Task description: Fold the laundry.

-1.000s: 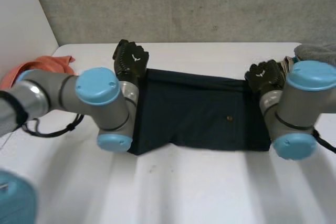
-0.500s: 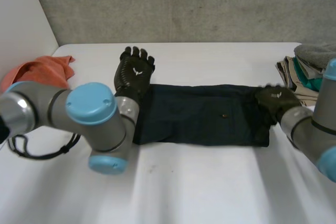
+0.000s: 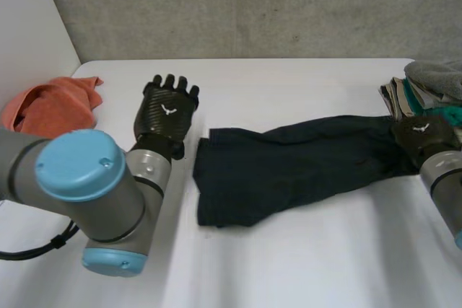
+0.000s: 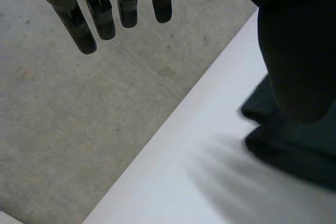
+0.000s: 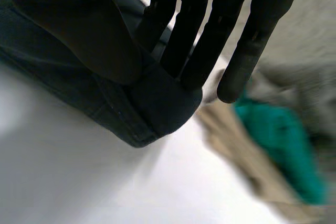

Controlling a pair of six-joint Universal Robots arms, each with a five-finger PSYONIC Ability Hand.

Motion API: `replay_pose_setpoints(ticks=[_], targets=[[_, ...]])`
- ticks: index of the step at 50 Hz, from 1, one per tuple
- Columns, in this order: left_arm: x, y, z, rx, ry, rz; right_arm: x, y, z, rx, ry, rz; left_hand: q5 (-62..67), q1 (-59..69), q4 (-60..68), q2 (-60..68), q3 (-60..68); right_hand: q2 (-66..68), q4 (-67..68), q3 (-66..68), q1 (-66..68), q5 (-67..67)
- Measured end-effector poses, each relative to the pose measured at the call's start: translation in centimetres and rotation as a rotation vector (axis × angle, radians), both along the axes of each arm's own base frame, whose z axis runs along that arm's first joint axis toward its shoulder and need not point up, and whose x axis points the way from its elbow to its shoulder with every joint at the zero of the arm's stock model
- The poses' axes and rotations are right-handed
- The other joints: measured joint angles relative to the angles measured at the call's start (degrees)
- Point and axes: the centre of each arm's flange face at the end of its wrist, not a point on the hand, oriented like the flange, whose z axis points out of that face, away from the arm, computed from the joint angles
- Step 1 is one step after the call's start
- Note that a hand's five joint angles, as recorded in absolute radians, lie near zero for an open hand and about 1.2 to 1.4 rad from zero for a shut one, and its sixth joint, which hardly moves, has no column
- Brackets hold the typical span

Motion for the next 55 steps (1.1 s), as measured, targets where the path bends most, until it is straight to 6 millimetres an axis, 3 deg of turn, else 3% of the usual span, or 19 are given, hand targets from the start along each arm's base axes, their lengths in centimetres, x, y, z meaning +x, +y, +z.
replay_pose_setpoints(ticks=[1, 5, 8, 12, 13, 15, 16, 17, 18, 23, 24, 27, 30, 36, 40, 46, 51, 55], targets=[[0.4, 0.0, 0.5, -0.008, 0.006, 0.007, -0.3, 0.3, 1.1, -0.056, 0.101, 0.009, 0.0, 0.0, 0.0, 0.0, 0.0, 0.0, 0.0, 0.0, 0.0, 0.3], [1.5, 0.1, 1.6, -0.023, 0.016, 0.029, 0.0, 0.4, 2.1, -0.123, 0.233, 0.048, 0.0, 0.0, 0.0, 0.0, 0.0, 0.0, 0.0, 0.2, 0.0, 0.5], [2.3, 0.1, 2.0, -0.027, 0.021, 0.044, 2.3, 0.7, 2.7, -0.197, 0.292, 0.137, 0.0, 0.0, 0.0, 0.0, 0.0, 0.0, 0.1, 0.3, 0.6, 0.7], [3.1, 0.4, 2.3, -0.024, 0.028, 0.059, 7.3, 2.5, 2.9, -0.300, 0.285, 0.321, 0.0, 0.0, 0.0, 0.0, 0.0, 0.1, 0.2, 0.6, 0.6, 0.9], [3.3, 0.5, 2.3, -0.021, 0.031, 0.063, 9.0, 3.5, 2.7, -0.327, 0.270, 0.396, 0.0, 0.0, 0.0, 0.0, 0.0, 0.1, 0.2, 0.8, 0.6, 0.9], [3.5, 0.5, 2.3, -0.017, 0.033, 0.066, 10.5, 4.5, 2.4, -0.345, 0.256, 0.465, 0.0, 0.0, 0.0, 0.0, 0.0, 0.1, 0.2, 0.8, 0.6, 0.9], [3.7, 0.6, 2.2, -0.013, 0.037, 0.071, 12.8, 6.3, 1.7, -0.365, 0.233, 0.585, 0.0, 0.0, 0.0, 0.0, 0.0, 0.1, 0.2, 0.8, 0.6, 0.9], [3.8, 0.7, 2.2, -0.010, 0.039, 0.072, 13.4, 6.9, 1.4, -0.369, 0.228, 0.620, 0.0, 0.0, 0.0, 0.0, 0.0, 0.1, 0.2, 0.8, 0.6, 0.9], [4.0, 0.8, 2.1, -0.005, 0.041, 0.075, 15.5, 9.3, 0.2, -0.374, 0.209, 0.759, 0.0, 0.0, 0.0, 0.0, 0.0, 0.1, 0.3, 0.8, 0.6, 0.8], [4.3, 1.0, 2.0, 0.004, 0.045, 0.078, 18.0, 13.5, -2.1, -0.358, 0.193, 0.988, 0.0, 0.0, 0.0, 0.0, 0.0, -0.2, -0.1, 0.4, 1.3, 0.6], [4.3, 1.0, 2.0, 0.004, 0.046, 0.078, 18.3, 14.0, -2.4, -0.355, 0.189, 1.014, 0.0, 0.0, 0.0, 0.0, 0.0, -2.6, -3.1, -2.4, -1.2, -1.9], [4.2, 0.9, 2.2, -0.002, 0.052, 0.078, 18.6, 14.5, -2.1, -0.354, 0.155, 1.045, 0.0, 0.0, 0.0, 0.0, 0.0, -33.7, -32.3, -32.7, -30.4, -32.9], [4.0, 0.7, 2.8, -0.017, 0.068, 0.076, 18.2, 13.9, -0.1, -0.357, 0.072, 1.001, 0.0, 0.0, 0.0, 0.0, 0.0, -51.8, -52.3, -51.9, -47.8, -51.3], [2.5, 0.4, 4.8, -0.055, 0.154, 0.041, 15.3, 11.0, 5.3, -0.264, -0.258, 0.763, 0.0, 0.0, 0.0, 0.0, 0.0, -54.2, -56.5, -56.1, -49.6, -53.9], [0.6, 0.6, 5.8, -0.051, 0.228, -0.012, 12.3, 8.6, 7.0, -0.153, -0.437, 0.565, 0.0, 0.0, 0.0, 0.0, 0.0, -54.2, -56.5, -56.1, -49.6, -53.9], [-3.4, 1.8, 4.8, 0.043, 0.261, -0.115, 9.1, 5.2, 6.1, 0.016, -0.485, 0.352, 0.0, 0.0, 0.0, 0.0, 0.0, -54.2, -56.5, -56.1, -49.6, -53.9], [-5.7, 2.4, 1.7, 0.184, 0.179, -0.146, 9.4, 2.7, 4.0, 0.131, -0.450, 0.308, 0.0, 0.0, 0.0, 0.0, 0.0, -54.2, -56.5, -56.1, -49.6, -53.9], [-6.2, 2.5, -1.1, 0.301, 0.095, -0.133, 10.4, 1.2, 2.0, 0.213, -0.421, 0.328, 0.0, 0.0, 0.0, 0.0, 0.0, -54.2, -56.5, -56.1, -49.6, -53.9]])
